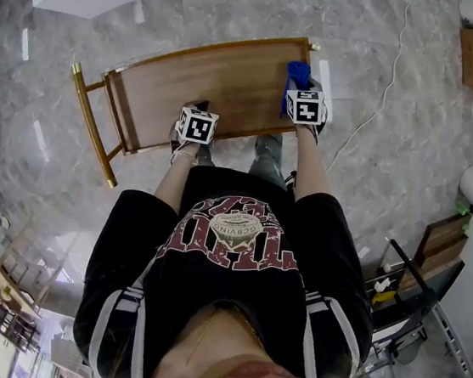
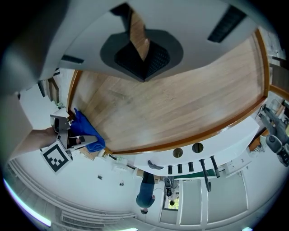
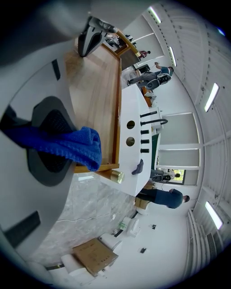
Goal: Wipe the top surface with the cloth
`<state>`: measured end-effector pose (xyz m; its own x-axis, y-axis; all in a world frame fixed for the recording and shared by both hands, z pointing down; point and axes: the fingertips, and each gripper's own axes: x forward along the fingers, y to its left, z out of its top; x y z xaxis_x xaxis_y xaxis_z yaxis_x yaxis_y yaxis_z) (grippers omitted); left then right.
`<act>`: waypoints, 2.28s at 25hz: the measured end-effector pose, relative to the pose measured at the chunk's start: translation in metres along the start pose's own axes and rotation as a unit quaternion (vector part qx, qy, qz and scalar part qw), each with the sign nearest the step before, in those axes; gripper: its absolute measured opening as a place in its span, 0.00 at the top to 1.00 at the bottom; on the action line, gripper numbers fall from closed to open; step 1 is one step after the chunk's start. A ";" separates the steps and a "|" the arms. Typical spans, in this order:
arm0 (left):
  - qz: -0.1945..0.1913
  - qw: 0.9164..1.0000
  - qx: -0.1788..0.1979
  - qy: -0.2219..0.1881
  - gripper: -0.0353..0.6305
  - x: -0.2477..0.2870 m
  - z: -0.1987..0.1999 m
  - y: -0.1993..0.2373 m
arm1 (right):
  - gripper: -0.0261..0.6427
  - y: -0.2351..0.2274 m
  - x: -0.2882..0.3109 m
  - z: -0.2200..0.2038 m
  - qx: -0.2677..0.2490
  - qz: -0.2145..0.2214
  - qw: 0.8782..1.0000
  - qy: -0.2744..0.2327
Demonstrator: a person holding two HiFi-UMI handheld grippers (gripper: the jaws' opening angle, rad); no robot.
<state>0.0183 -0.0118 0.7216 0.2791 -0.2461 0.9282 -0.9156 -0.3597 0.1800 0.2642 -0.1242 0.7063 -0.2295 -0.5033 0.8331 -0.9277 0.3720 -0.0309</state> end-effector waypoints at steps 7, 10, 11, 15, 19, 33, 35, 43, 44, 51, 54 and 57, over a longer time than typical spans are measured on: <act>0.001 1.000 0.001 -0.004 0.87 -0.001 0.000 0.000 | 0.88 0.004 0.000 0.002 0.019 -0.003 1.000 0.003; -0.003 1.000 0.000 -0.006 0.87 -0.003 0.001 0.002 | 0.88 0.012 -0.001 0.003 0.022 0.002 1.000 0.005; -0.003 1.000 0.001 -0.006 0.87 -0.004 0.000 0.003 | 0.88 0.016 -0.001 0.003 0.022 0.005 1.000 0.006; -0.004 1.000 0.006 -0.007 0.87 -0.003 0.000 0.001 | 0.88 0.028 0.001 0.001 0.022 0.018 1.000 0.008; -0.008 1.000 0.007 -0.010 0.87 0.000 0.001 0.001 | 0.88 0.039 0.006 0.002 0.018 0.028 0.999 0.010; 0.008 0.999 0.008 -0.036 0.87 -0.015 -0.009 0.011 | 0.88 0.088 0.013 0.007 -0.014 0.067 0.998 0.015; 0.012 0.999 0.001 -0.039 0.87 -0.016 -0.012 0.016 | 0.88 0.094 0.015 0.009 -0.019 0.072 0.997 0.016; 0.021 0.999 -0.031 -0.029 0.87 -0.022 -0.039 0.028 | 0.88 0.117 0.019 0.009 -0.032 0.090 0.995 0.020; 0.023 0.999 -0.034 -0.028 0.88 -0.023 -0.042 0.031 | 0.88 0.119 0.019 0.009 -0.033 0.091 0.995 0.020; 0.042 0.997 -0.062 -0.028 0.87 -0.036 -0.059 0.062 | 0.88 0.143 0.025 0.019 -0.031 0.100 0.994 0.017; 0.058 0.996 -0.066 -0.028 0.88 -0.043 -0.066 0.073 | 0.88 0.160 0.026 0.024 -0.041 0.114 0.993 0.014; 0.069 0.994 -0.078 -0.028 0.87 -0.049 -0.073 0.083 | 0.88 0.178 0.027 0.028 -0.050 0.126 0.991 0.012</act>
<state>-0.0927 0.0360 0.7150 0.1590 -0.3344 0.9289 -0.9789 -0.1759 0.1043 0.0844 -0.0932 0.7083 -0.4424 -0.3661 0.8187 -0.8072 0.5604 -0.1856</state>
